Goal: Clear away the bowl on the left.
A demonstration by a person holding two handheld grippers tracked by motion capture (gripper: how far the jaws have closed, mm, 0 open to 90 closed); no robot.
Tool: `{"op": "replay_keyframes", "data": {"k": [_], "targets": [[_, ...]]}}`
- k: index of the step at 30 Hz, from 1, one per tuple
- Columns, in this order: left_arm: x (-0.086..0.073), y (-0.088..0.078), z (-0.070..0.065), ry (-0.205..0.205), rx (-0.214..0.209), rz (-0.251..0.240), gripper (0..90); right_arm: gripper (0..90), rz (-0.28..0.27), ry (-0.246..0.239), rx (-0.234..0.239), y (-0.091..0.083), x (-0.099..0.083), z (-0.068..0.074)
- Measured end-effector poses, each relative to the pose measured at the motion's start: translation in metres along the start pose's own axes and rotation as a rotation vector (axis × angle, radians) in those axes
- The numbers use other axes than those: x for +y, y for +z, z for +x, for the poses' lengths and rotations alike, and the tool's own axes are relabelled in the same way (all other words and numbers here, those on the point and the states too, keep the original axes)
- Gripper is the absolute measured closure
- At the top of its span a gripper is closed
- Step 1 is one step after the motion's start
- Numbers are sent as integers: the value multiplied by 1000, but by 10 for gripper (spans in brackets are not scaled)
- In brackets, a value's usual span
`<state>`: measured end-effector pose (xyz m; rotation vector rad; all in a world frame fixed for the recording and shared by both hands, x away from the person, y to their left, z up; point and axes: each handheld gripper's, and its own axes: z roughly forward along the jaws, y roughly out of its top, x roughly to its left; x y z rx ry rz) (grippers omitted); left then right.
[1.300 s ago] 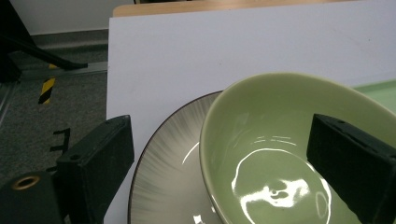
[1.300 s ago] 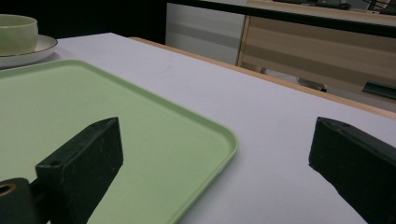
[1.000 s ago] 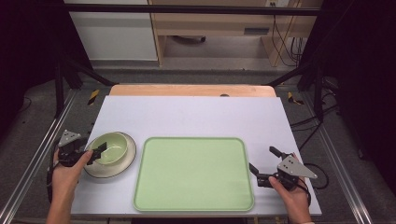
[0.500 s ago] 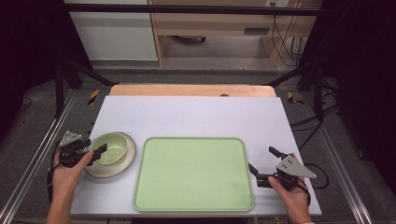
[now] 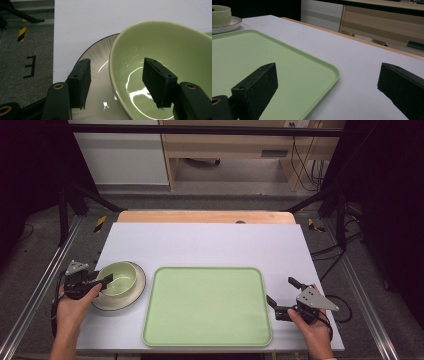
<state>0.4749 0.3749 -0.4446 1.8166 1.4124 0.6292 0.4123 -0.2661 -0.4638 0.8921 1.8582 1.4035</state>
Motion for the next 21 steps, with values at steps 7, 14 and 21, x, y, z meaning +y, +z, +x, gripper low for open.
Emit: {"op": "replay_keyframes", "data": {"k": [7, 14, 21], "targets": [[-1, 1, 0, -10, 12, 22, 501, 30, 4, 5, 0, 0, 0, 0], [-1, 2, 0, -18, 19, 41, 551, 31, 5, 6, 3, 1, 0, 0], [-2, 2, 0, -26, 35, 52, 592, 31, 9, 8, 4, 1, -1, 0]]}}
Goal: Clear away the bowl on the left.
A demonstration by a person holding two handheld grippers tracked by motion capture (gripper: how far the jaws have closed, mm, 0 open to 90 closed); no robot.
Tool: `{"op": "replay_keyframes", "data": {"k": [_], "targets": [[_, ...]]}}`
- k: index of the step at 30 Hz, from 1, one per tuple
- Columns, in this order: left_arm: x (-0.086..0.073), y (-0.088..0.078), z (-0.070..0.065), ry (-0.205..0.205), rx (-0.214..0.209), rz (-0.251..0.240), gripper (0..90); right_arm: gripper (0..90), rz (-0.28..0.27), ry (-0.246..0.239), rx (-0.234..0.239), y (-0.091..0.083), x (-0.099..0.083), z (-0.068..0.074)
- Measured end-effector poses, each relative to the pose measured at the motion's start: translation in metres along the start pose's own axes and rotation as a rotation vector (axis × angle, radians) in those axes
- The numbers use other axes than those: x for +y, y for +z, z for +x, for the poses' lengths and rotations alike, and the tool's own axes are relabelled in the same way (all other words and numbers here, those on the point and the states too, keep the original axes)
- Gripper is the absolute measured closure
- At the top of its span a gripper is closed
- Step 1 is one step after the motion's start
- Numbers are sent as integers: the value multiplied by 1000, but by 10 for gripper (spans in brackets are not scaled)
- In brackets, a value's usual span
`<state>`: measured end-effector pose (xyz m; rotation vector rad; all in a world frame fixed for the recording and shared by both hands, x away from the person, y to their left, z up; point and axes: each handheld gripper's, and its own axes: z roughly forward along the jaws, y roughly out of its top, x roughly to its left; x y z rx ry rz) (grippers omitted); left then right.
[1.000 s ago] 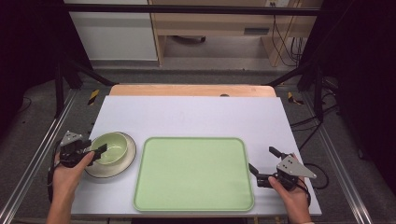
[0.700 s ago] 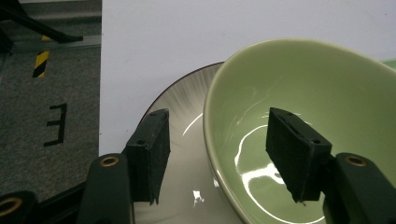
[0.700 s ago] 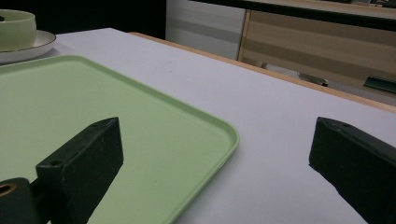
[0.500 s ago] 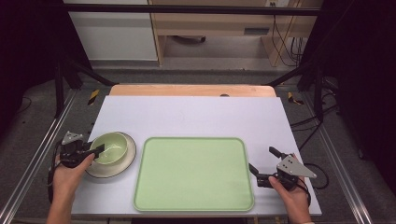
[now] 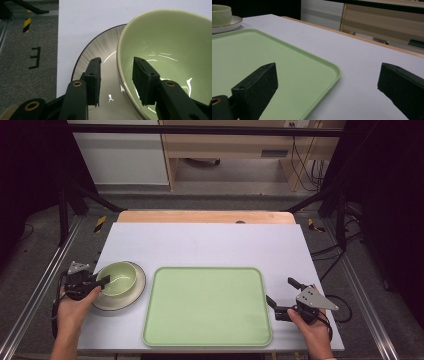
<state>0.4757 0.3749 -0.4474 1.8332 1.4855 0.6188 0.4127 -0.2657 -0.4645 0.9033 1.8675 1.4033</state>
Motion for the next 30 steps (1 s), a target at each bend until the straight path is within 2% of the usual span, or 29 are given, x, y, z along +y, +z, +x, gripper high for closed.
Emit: {"op": "replay_keyframes", "data": {"k": [4, 16, 19, 25, 27, 29, 30], "targets": [[0, 0, 0, -3, 7, -3, 608, 30, 0, 1, 0, 0, 0, 0], [2, 1, -4, 5, 11, -7, 782, 30, 4, 3, 3, 0, 0, 0], [1, 1, -2, 0, 12, -9, 797, 30, 2, 2, 6, 1, 0, 0], [0, 0, 1, -25, -7, -23, 815, 30, 4, 3, 9, 1, 0, 1], [0, -1, 2, -36, -29, -32, 822, 30, 4, 2, 10, 1, -1, 1], [1, -4, 3, -29, -67, -55, 832, 30, 4, 2, 9, 1, -1, 1], [2, -5, 3, -16, -69, -62, 834, 30, 3, 1, 9, 1, 0, 1]]}}
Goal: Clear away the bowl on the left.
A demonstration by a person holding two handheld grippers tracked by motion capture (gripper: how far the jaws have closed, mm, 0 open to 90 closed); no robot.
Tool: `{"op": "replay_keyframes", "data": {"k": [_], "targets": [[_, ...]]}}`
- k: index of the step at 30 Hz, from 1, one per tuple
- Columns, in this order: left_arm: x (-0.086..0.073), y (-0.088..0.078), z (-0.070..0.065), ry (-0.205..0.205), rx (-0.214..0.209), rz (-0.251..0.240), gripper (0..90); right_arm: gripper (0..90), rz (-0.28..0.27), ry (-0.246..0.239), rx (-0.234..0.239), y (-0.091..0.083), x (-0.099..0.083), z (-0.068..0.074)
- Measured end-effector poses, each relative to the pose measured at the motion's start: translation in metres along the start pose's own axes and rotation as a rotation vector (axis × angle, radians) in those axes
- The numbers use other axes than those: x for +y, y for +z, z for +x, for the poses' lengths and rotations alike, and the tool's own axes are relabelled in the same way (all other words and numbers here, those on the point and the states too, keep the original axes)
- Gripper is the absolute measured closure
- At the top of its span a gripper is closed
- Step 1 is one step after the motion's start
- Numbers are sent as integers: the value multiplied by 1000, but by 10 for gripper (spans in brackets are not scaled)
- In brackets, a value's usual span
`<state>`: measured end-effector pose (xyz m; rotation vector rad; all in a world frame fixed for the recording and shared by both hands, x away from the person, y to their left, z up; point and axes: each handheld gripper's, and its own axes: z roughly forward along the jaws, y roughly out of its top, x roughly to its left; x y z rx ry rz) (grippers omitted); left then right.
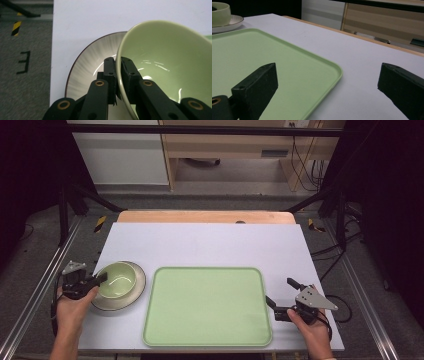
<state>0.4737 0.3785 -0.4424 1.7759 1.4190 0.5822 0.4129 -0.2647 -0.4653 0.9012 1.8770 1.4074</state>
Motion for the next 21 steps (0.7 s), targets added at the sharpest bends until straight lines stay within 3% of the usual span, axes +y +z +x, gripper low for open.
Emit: {"op": "replay_keyframes", "data": {"k": [1, 5, 17, 21], "targets": [[2, -1, -2, 31, 12, -1, 834, 30, 0, 0, 0, 0, 0, 0], [6, -5, -7, 38, -4, -14, 825, 30, 0, -1, 0, 0, 0, 0], [7, -10, -5, -15, -25, -34, 824, 30, -4, 1, -3, -1, 0, -1], [8, -11, -6, -9, -26, -35, 823, 30, -3, 3, -3, -1, 0, -1]]}}
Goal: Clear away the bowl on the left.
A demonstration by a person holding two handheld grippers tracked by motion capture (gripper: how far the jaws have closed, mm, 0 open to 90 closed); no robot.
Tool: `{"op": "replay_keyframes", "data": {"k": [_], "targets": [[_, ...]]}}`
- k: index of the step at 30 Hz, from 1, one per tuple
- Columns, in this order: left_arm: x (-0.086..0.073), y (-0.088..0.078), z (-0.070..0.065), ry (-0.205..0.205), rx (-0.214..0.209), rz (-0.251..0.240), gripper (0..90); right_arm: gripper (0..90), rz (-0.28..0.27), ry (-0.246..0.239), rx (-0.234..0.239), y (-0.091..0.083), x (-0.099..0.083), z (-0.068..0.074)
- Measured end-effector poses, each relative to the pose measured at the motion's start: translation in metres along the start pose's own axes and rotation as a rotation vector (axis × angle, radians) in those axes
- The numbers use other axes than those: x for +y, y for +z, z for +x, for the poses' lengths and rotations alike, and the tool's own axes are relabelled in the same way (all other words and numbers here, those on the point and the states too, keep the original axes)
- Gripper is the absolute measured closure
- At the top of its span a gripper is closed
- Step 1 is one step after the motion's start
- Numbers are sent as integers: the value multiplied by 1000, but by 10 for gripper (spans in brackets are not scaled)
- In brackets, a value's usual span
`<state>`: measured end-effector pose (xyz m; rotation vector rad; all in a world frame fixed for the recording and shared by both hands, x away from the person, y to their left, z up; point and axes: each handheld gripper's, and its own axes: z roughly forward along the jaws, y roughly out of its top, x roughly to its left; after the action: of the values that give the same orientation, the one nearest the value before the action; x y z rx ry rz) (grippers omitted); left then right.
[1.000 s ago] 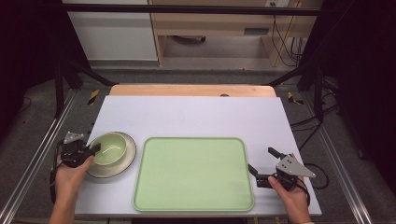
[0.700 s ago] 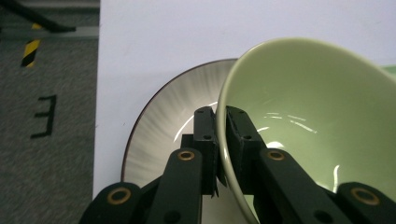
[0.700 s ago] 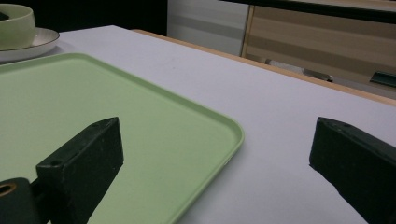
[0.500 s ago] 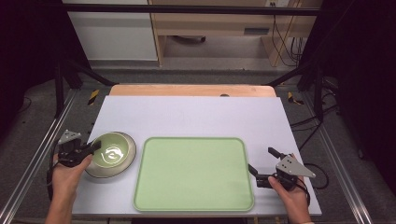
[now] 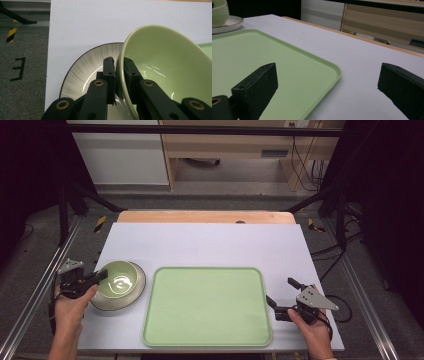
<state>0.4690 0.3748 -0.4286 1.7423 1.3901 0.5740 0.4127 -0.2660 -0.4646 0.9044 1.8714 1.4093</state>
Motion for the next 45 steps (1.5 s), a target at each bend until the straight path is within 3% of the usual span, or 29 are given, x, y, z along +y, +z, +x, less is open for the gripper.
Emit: {"op": "replay_keyframes", "data": {"k": [13, 27, 36, 45], "targets": [[3, -1, -10, 3, -44, -27, 823, 31, -5, -6, -1, 0, 0, 1], [13, -2, -38, 49, -115, -58, 823, 32, -12, 0, -7, 0, 1, 1], [19, -3, -52, 49, -168, -67, 822, 32, -13, -1, -5, -1, 1, 0], [20, 1, -67, 87, -188, -55, 823, 40, -26, 1, -24, -3, 2, -1]]}}
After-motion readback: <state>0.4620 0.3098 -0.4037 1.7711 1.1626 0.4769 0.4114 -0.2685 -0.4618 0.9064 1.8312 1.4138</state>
